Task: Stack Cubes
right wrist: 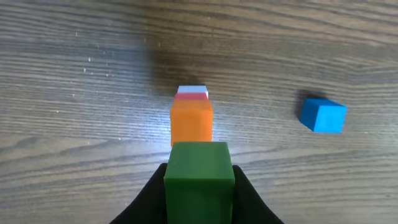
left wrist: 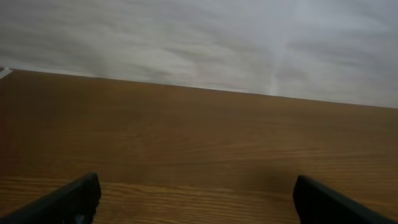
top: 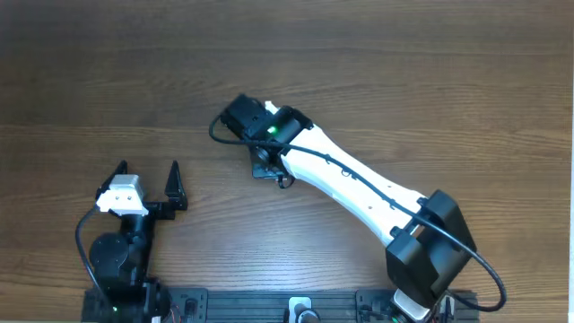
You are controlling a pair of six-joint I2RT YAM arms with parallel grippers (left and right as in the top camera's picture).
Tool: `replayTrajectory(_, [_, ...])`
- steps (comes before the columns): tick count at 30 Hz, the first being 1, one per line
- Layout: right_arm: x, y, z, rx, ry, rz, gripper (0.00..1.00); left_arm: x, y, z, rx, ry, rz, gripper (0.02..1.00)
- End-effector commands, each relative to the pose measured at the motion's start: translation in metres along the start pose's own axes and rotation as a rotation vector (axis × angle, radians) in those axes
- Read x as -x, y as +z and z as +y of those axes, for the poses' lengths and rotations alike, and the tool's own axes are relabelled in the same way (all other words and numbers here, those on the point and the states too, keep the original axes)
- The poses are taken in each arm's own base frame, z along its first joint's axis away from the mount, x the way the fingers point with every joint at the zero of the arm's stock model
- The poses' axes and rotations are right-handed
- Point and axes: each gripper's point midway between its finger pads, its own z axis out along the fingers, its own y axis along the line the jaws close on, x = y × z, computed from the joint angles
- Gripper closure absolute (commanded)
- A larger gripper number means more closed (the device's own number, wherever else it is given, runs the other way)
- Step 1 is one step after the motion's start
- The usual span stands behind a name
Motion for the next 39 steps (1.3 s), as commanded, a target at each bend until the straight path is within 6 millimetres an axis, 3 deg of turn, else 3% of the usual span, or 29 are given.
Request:
replayTrajectory(1, [0.008,-0.003,0.005,0.025,-0.009,-0.011,0.934,-0.002,0.000,0.000,-0.005,0.017,0.003,0.018])
replayTrajectory(39, [0.010,0.027,0.008,0.020,-0.015,0.048,0.939,-0.002,0.000,0.000,-0.005,0.017,0.003,0.018])
